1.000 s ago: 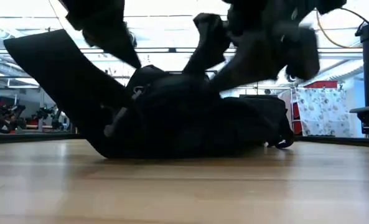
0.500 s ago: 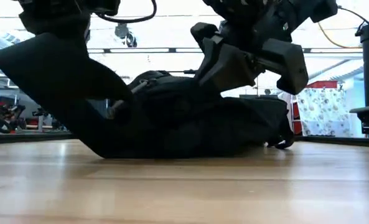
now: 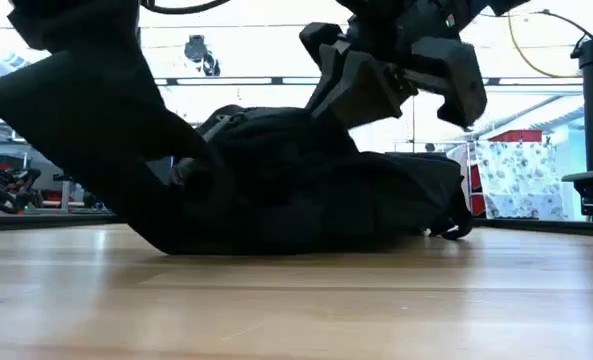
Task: Unpack backpack
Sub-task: Open the black backpack
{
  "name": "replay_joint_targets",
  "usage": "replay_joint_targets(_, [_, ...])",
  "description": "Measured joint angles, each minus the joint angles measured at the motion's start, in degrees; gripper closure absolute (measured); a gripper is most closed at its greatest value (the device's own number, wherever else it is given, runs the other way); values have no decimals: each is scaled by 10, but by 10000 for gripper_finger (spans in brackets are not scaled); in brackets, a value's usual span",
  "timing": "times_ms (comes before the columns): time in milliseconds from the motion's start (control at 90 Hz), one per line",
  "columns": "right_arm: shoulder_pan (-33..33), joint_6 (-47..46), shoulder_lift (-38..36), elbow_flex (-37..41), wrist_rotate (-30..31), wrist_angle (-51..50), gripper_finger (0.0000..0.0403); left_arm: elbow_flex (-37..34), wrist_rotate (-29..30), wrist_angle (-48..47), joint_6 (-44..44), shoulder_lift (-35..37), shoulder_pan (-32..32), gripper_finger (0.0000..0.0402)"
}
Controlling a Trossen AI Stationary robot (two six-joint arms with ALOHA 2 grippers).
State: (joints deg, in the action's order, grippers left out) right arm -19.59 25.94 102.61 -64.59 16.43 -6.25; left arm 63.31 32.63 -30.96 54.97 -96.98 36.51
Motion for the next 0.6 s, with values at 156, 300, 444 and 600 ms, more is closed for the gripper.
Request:
replay_joint_targets(156, [0,-16,0,-22,0,-40,402,0,26,44,-2,-22,1,339])
replay_joint_targets(300, [0,-26,0,-25,0,-50,402,0,31,51,-3,-46,1,265])
replay_joint_targets(444, [0,-28,0,-25,0,-64,402,0,31,47,3,-60,2,185])
replay_joint_targets(600, [0,-28,-1,-25,1,-69,403,10,27,29,45,-55,2,120])
